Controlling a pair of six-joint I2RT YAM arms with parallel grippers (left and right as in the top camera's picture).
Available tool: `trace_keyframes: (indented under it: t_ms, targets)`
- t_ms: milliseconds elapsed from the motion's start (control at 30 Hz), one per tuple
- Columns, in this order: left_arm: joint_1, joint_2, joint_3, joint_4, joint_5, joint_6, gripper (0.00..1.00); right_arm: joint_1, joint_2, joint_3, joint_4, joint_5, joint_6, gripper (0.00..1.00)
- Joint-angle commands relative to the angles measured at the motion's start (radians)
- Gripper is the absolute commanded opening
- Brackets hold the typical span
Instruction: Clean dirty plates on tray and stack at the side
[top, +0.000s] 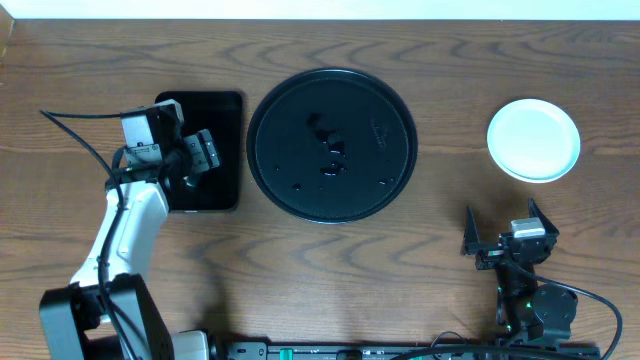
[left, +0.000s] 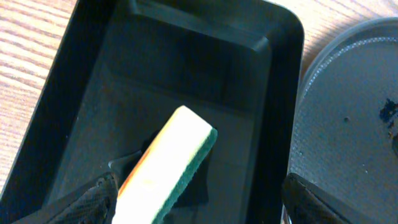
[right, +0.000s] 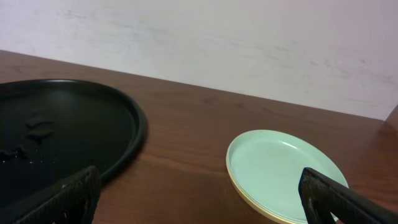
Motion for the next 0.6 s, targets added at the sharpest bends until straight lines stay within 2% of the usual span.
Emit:
trace_keyframes:
  t_ms: [0,300,567]
  targets:
    - [0.004,-0.091,-0.016,-0.014,-0.011,0.010,0.85,-0.005,-0.006,-0.001,-0.005,-0.001,-0.008,0.99]
    - [0.004,-0.482,-0.106,-0.024,-0.011,0.010,0.85,-0.005,-0.006,-0.001,-0.005,-0.001,-0.008,0.99]
    - [0.004,-0.932,-0.328,-0.025,-0.080,0.010,0.85,-0.005,-0.006,-0.001,-0.005,-0.001,-0.008,0.99]
